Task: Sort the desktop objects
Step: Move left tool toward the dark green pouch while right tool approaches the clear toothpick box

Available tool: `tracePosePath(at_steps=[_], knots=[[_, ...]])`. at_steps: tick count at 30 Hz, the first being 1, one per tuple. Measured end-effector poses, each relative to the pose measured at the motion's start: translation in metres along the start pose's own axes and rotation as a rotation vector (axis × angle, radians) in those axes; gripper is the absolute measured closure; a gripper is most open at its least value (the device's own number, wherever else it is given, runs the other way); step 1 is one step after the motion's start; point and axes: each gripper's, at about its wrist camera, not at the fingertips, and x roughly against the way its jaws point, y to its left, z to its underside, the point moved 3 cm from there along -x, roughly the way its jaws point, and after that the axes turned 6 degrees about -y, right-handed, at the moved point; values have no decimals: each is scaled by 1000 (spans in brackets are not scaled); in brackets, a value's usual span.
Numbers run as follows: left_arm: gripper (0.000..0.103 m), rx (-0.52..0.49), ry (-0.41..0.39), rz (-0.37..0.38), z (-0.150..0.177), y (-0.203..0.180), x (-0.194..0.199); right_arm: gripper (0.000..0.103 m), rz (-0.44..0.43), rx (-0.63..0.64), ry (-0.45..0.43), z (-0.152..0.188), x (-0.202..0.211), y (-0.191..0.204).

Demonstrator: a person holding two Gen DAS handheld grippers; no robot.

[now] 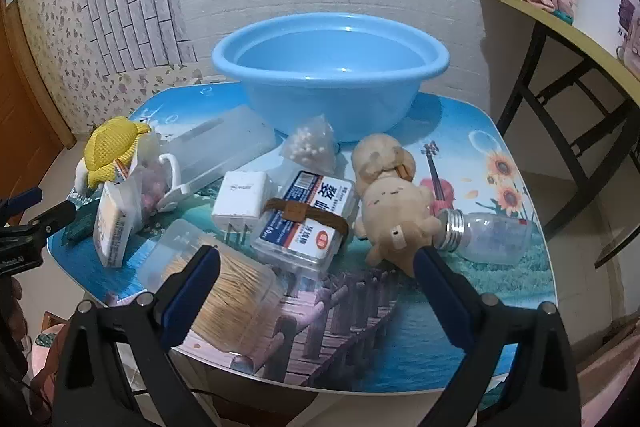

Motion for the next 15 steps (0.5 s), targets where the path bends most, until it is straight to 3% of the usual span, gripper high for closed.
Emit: tracePosePath(at_steps=[3, 6, 10, 15], knots=[[0, 22, -2, 43, -1, 4, 1, 4, 14, -5, -9, 0, 0, -2], [0, -3, -14, -6, 0, 5, 0, 4, 23, -20, -5, 0, -1, -6], [0, -102, -111, -36, -3, -2, 11, 4, 31, -37, 1, 0, -2, -11], [0, -98, -53, -15, -4, 4, 6, 4, 20, -33, -1, 0, 0, -10]])
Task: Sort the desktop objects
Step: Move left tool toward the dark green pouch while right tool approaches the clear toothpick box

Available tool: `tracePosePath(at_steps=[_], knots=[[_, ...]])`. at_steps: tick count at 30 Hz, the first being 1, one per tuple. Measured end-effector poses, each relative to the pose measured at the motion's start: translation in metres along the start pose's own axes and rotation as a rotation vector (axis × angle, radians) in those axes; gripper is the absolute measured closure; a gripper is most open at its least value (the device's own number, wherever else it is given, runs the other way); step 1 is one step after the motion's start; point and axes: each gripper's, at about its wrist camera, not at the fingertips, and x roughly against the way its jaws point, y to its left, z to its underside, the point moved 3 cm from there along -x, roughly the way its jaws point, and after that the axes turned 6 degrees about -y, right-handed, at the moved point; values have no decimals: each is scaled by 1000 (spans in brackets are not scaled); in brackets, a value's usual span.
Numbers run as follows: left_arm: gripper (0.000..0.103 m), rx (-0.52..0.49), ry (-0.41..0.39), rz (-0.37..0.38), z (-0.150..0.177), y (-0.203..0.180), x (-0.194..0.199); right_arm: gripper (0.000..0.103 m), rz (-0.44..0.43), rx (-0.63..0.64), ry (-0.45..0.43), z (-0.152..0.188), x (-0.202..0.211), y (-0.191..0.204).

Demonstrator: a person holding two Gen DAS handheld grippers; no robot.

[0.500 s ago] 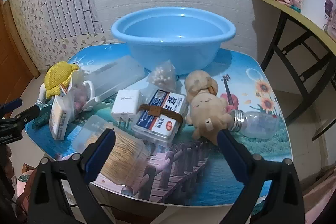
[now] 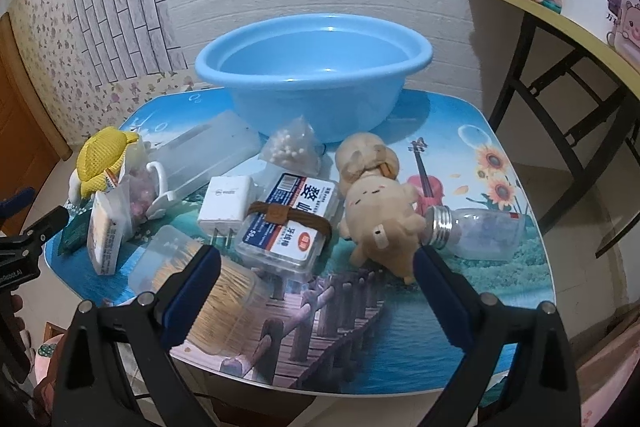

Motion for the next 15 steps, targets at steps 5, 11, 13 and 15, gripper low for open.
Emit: tracePosePath(at_steps=[5, 11, 13, 15], knots=[[0, -16, 23, 11, 4, 1, -1, 4, -1, 15, 0, 1, 0, 3], [0, -19, 24, 19, 1, 1, -2, 4, -12, 12, 12, 2, -2, 4], [0, -12, 26, 22, 1, 3, -3, 4, -10, 13, 13, 2, -1, 4], [0, -6, 27, 27, 2, 3, -3, 4, -18, 5, 16, 2, -1, 3]])
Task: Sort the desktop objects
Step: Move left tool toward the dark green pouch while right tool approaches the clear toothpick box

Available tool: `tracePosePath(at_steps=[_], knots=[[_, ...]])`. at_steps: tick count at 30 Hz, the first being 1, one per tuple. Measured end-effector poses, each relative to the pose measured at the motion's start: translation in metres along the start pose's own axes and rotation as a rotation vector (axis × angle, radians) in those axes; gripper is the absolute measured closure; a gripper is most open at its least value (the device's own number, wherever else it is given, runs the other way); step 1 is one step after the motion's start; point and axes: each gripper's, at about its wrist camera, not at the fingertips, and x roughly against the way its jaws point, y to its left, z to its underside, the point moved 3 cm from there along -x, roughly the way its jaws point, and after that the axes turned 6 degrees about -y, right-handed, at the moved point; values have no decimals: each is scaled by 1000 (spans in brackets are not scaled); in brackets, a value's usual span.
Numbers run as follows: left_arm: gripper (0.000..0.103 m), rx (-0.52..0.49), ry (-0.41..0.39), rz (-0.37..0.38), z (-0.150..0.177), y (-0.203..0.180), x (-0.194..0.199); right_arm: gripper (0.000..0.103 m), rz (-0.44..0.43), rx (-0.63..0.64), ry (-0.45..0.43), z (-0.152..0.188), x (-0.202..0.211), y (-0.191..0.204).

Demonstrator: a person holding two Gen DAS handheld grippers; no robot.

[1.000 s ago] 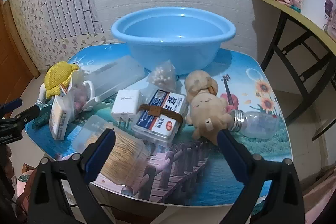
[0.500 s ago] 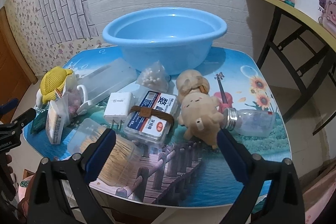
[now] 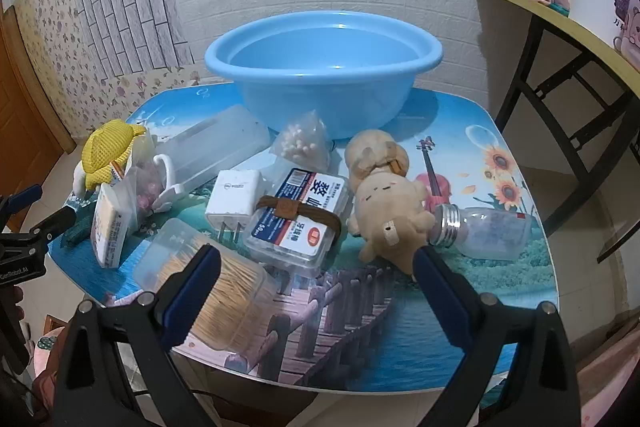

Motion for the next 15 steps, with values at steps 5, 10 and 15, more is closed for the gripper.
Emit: tracePosePath(at_steps=[5, 10, 15], knots=[[0, -1, 0, -4, 1, 1, -2, 4, 4, -24, 14, 3, -1, -6], [0, 8, -9, 6, 2, 7, 0, 4, 20, -23, 20, 7, -1, -9], [0, 32, -10, -10, 6, 19, -1, 5, 26, -27, 29, 9, -1, -10]])
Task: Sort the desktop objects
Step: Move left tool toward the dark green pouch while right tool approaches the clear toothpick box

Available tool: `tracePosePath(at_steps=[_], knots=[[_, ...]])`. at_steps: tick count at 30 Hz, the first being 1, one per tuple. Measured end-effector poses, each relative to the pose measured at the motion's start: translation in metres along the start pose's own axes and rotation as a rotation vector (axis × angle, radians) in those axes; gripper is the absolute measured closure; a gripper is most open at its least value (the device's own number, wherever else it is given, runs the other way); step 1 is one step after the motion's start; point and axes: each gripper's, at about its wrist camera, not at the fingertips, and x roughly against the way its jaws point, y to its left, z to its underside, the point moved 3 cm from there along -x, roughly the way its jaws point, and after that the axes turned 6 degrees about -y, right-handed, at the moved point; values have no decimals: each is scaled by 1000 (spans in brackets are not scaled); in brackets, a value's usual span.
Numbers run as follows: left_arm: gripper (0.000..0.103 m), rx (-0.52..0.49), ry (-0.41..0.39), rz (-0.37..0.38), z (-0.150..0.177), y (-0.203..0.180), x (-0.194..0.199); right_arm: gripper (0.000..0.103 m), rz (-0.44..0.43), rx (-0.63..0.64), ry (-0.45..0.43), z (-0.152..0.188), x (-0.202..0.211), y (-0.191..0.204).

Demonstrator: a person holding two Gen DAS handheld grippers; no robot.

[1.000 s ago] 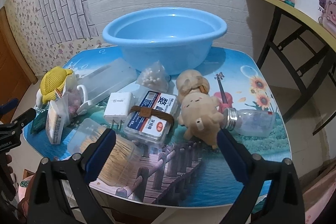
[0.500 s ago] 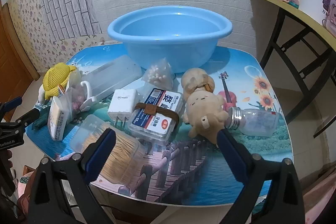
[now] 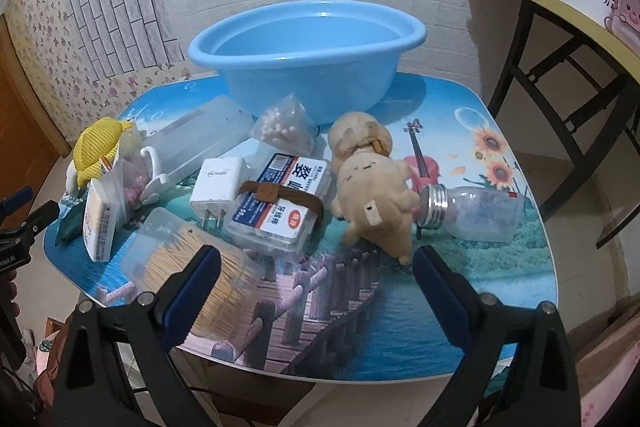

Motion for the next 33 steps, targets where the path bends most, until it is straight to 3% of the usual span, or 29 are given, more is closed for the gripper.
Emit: tracePosePath(at_steps=[11, 24, 33], knots=[[0, 11, 30, 39, 10, 5, -8, 5, -39, 27, 21, 1, -4, 16], [0, -17, 83, 93, 27, -14, -29, 5, -25, 15, 45, 3, -9, 15], [0, 8, 56, 99, 23, -8, -28, 5, -25, -4, 42, 4, -8, 10]])
